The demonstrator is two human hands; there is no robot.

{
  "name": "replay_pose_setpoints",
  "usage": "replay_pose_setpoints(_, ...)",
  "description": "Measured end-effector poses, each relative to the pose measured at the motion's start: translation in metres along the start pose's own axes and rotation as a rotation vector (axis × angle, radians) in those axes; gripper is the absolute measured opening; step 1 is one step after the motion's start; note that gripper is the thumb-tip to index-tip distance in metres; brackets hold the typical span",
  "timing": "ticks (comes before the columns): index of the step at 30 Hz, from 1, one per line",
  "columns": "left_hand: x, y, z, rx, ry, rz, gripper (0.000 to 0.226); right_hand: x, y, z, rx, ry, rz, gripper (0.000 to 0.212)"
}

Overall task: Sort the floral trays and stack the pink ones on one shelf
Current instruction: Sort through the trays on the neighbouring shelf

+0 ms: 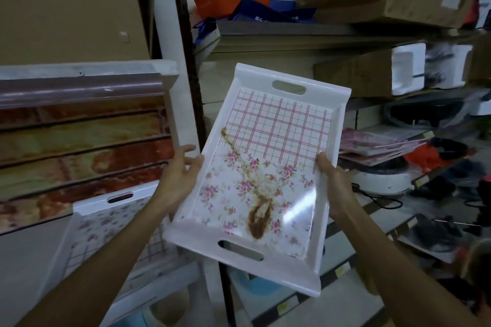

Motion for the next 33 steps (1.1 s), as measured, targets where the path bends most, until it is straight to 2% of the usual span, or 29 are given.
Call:
replay_pose_setpoints(3, 0.012, 0.008, 0.027, 0.087, 0.037, -0.011, 0.031, 0.011, -0.021, -0.010, 0.035, 0.017, 0.029, 0.030)
replay_pose_setpoints(6, 0.028, 0.014, 0.051, 0.169, 0.057, -0.006, 0.033, 0.022, -0.048, -0.025, 0.049, -0.010, 0.098, 0.030)
replay_pose_setpoints(13, 0.058, 0.053, 0.108, 0.149, 0.112, -0.097, 0.017, 0.044, -0.104, -0.062, 0.056, -0.071, 0.198, 0.028)
replay_pose_setpoints(18, 0.073, 0.085, 0.139, 0.142, 0.150, -0.154, 0.022, 0.054, -0.142, -0.090, 0.063, -0.133, 0.264, 0.023)
replay_pose_setpoints(22, 0.079, 0.111, 0.169, 0.186, 0.255, -0.191, 0.027, 0.054, -0.177, -0.102, 0.089, -0.147, 0.312, 0.019)
replay_pose_setpoints(26, 0.081, 0.140, 0.192, 0.206, 0.337, -0.234, 0.032, 0.051, -0.214, -0.116, 0.101, -0.165, 0.392, 0.027)
replay_pose_setpoints(33, 0.062, 0.191, 0.237, 0.233, 0.427, -0.369, 0.035, 0.057, -0.268, -0.152, 0.277, -0.169, 0.526, 0.025)
Point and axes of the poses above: each hand's wrist, its own x-axis away from the middle knuckle, its own y-axis out of the back of the hand, z = x × y, the point moved 8 cm from there along -x, towards the middle knuckle, and after that the axes turned 2 degrees about y, right-handed, at the moved point
